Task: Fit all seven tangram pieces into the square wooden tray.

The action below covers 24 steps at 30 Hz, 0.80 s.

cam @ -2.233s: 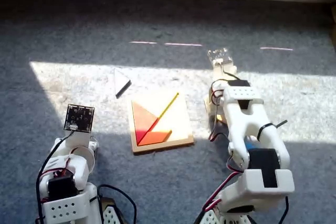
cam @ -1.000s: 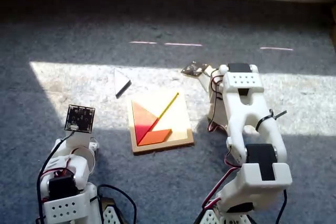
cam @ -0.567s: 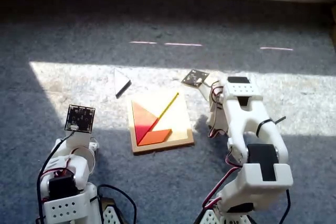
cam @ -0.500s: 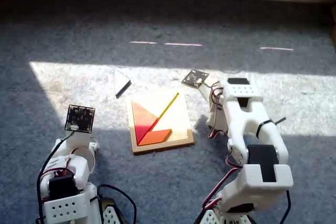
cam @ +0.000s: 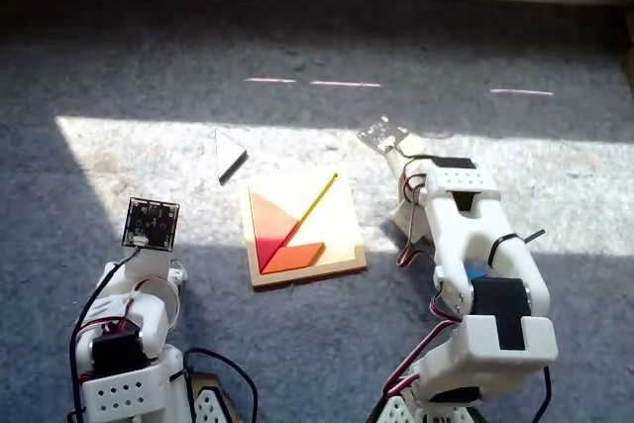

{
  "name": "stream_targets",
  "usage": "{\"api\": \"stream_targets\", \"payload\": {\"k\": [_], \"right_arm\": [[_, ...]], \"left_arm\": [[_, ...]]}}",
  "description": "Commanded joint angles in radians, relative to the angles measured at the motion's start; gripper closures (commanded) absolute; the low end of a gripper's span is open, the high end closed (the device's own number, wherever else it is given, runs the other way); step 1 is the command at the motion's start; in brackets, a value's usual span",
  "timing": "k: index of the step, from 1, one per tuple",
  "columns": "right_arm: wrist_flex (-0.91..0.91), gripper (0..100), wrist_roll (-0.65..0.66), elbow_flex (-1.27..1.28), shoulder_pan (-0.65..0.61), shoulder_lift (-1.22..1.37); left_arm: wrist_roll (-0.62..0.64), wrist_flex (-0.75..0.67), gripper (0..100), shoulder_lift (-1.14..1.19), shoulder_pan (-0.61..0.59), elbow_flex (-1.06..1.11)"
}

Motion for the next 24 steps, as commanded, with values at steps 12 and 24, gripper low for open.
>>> {"api": "stream_targets", "payload": {"k": [12, 24], "right_arm": [[0.074, 80.3, -0.311, -0.065, 0.041, -0.041], [0.332, 80.0, -0.115, -0.166, 0.041, -0.237]], "left_arm": [[-0.008, -0.02, 85, -0.045, -0.01, -0.007], [-0.008, -0.02, 85, -0.045, -0.01, -0.005]]}}
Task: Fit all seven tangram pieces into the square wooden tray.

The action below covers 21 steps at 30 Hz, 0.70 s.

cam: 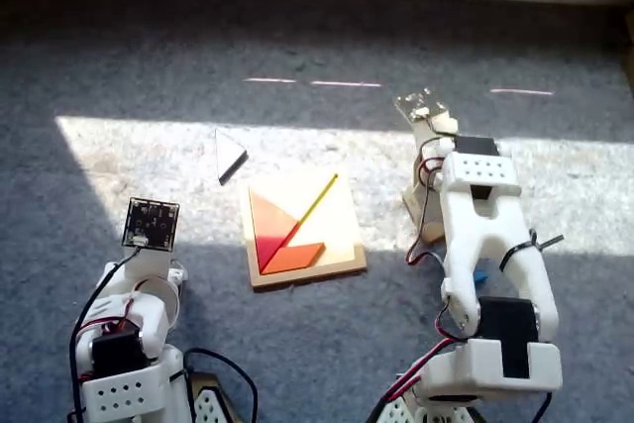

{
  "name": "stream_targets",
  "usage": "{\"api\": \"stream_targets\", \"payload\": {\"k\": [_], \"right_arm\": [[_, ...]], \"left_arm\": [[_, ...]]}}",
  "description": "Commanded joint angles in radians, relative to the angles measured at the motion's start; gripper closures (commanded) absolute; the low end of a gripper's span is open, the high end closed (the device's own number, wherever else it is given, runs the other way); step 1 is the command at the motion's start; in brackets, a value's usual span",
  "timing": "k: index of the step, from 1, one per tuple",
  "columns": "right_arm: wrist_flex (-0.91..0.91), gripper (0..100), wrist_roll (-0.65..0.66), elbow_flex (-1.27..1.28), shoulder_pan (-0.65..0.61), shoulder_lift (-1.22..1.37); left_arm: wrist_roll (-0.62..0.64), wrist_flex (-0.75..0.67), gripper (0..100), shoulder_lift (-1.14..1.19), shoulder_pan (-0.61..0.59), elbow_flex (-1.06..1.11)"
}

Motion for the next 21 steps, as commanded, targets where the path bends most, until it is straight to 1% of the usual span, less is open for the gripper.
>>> {"api": "stream_targets", "payload": {"k": [1, 6, 8, 13, 19, 21], "right_arm": [[0.053, 80.0, 0.117, -0.038, 0.008, -0.077], [0.056, 80.0, 0.348, 0.064, 0.007, -0.044], [0.056, 80.0, 0.399, 0.081, 0.01, -0.008], [0.054, 80.0, 0.405, 0.042, 0.012, 0.081], [0.002, 80.0, 0.407, -0.001, 0.019, 0.18], [-0.002, 80.0, 0.433, -0.001, 0.031, 0.205]], "left_arm": [[-0.008, -0.02, 85, -0.045, -0.01, -0.005], [-0.008, -0.02, 85, -0.045, -0.01, -0.005], [-0.008, -0.02, 85, -0.045, -0.01, -0.005], [-0.008, -0.02, 85, -0.045, -0.01, -0.005], [-0.008, -0.02, 85, -0.045, -0.01, -0.005], [-0.008, -0.02, 85, -0.045, -0.01, -0.005]]}}
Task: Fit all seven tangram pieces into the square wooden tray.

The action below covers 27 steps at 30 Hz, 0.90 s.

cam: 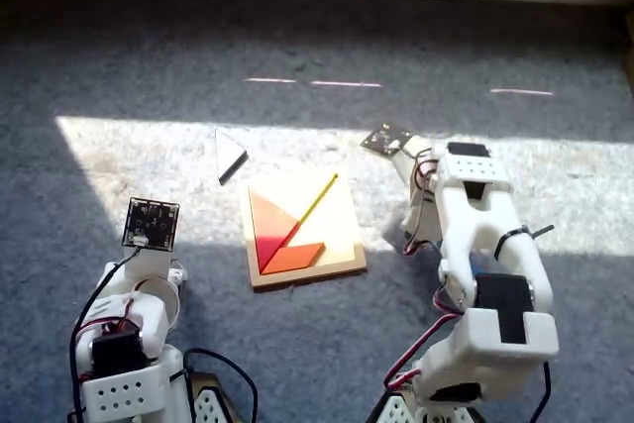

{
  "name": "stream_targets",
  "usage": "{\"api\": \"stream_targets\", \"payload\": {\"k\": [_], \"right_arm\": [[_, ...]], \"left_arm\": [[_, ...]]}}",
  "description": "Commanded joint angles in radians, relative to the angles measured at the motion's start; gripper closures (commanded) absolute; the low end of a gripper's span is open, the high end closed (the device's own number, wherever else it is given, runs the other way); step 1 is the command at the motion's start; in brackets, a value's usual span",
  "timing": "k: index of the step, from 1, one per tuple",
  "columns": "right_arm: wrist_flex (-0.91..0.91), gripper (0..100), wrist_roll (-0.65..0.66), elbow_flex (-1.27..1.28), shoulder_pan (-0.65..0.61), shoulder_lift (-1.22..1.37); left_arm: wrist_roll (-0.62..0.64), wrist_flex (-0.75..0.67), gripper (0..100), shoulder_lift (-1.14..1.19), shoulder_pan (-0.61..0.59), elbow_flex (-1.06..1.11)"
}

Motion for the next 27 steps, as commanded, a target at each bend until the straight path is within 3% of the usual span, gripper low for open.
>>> {"api": "stream_targets", "payload": {"k": [1, 12, 22, 27], "right_arm": [[-0.015, 80.0, 0.066, -0.024, 0.028, 0.033], [-0.099, 80.4, 0.107, -0.021, 0.082, 0.05], [-0.094, 95.6, 0.106, -0.025, 0.085, 0.041], [-0.09, 96.8, 0.103, -0.028, 0.085, 0.041]], "left_arm": [[-0.008, -0.02, 85, -0.045, -0.01, -0.005], [-0.008, -0.02, 85, -0.045, -0.01, -0.005], [-0.008, -0.02, 85, -0.045, -0.01, -0.005], [-0.008, -0.02, 85, -0.045, -0.01, -0.005]]}}
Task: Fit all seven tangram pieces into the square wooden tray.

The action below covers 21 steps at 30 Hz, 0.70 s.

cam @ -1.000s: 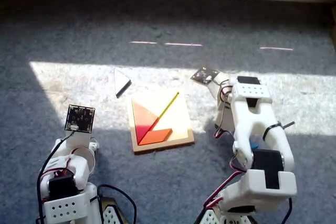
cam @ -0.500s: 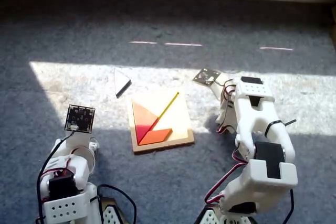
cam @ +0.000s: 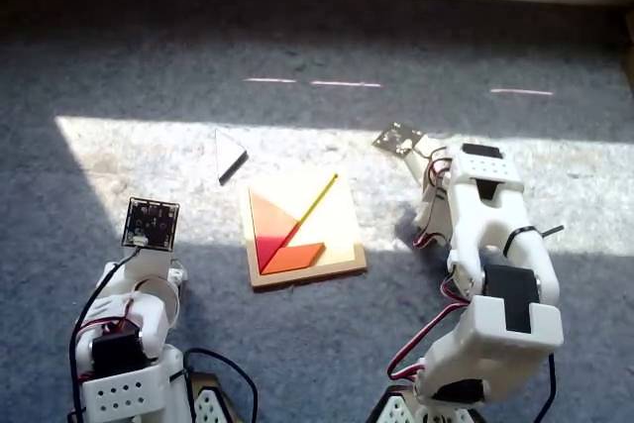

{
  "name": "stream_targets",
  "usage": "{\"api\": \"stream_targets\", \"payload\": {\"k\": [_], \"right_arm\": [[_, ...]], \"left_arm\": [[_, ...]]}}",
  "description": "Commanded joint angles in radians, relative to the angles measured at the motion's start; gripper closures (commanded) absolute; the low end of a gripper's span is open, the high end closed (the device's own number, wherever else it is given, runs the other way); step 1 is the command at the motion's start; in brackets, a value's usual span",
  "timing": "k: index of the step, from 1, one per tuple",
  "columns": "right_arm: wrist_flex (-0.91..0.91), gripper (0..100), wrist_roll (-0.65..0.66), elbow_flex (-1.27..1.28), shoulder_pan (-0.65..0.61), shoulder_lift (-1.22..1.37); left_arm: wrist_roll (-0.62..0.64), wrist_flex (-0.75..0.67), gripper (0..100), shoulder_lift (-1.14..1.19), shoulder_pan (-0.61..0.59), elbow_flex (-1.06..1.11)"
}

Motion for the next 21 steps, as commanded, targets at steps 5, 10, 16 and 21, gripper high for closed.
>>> {"api": "stream_targets", "payload": {"k": [5, 10, 16, 21], "right_arm": [[0.139, 96.8, 0.003, -0.042, -0.012, -0.018], [0.217, 97.1, 0.0, -0.094, -0.053, -0.094], [0.222, 97.1, -0.097, -0.094, -0.122, -0.2], [0.216, 97.1, -0.21, -0.099, -0.24, -0.255]], "left_arm": [[-0.008, -0.02, 85, -0.045, -0.01, -0.005], [-0.008, -0.02, 85, -0.045, -0.01, -0.005], [-0.008, -0.02, 85, -0.045, -0.01, -0.005], [-0.008, -0.02, 85, -0.045, -0.01, -0.005]]}}
